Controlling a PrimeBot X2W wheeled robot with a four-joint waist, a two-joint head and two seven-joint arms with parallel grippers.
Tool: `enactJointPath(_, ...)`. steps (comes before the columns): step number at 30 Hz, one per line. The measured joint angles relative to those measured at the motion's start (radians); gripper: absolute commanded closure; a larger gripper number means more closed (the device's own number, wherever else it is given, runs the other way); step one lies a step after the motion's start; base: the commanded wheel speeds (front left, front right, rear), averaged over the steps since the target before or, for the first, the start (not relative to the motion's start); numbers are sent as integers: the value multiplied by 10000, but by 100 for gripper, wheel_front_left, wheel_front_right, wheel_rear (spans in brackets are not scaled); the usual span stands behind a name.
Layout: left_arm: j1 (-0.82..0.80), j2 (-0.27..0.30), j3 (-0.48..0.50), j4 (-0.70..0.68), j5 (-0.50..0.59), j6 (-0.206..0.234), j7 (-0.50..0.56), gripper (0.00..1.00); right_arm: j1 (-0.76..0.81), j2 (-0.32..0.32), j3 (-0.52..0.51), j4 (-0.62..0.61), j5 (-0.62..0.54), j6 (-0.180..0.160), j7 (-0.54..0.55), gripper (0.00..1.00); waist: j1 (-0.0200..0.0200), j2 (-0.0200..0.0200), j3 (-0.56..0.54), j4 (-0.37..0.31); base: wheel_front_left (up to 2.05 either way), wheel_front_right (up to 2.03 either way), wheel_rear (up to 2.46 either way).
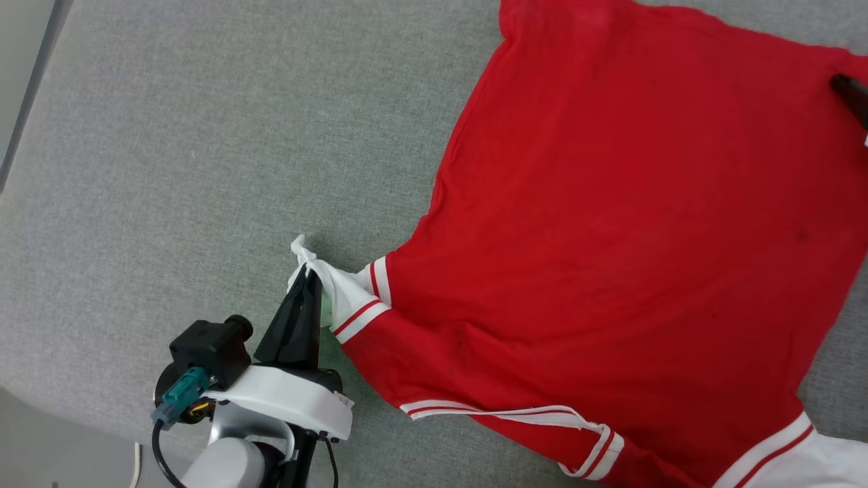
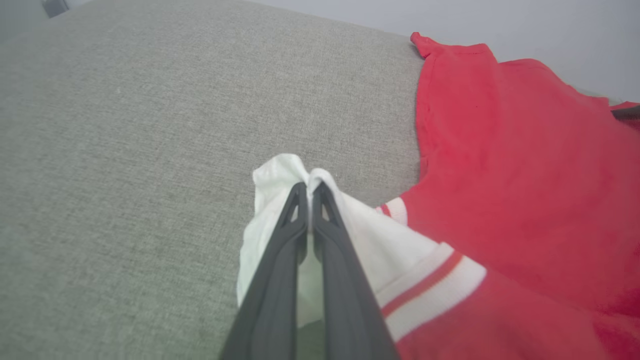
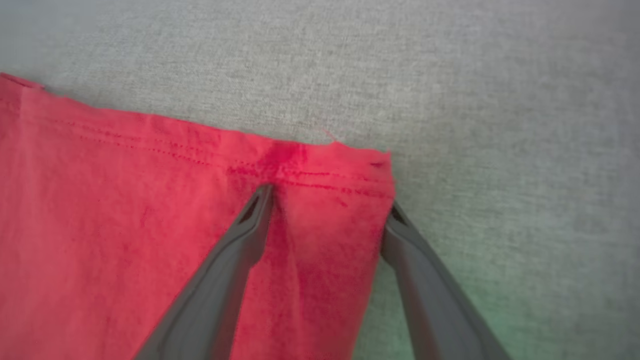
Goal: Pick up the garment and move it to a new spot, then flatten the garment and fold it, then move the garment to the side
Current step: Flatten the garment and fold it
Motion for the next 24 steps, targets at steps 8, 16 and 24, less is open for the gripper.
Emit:
enactJointPath(8, -129, -245, -29, 403, -107, -123, -226, 100, -300, -249, 255, 368, 267, -17, 1354, 100, -5, 0, 198, 256, 0, 0, 0)
enactJointPath(16, 0, -98, -2, 769, -178, -107, -111, 100, 357, -387, 445, 146, 541, 8, 890, 100, -2, 0, -444, 60, 0, 0, 0)
enactJointPath(24, 696, 410, 328, 924, -414, 192, 165, 100, 2604, -723, 537, -1068, 1145, 8, 322, 100, -2, 0, -1539, -597, 0, 0, 0)
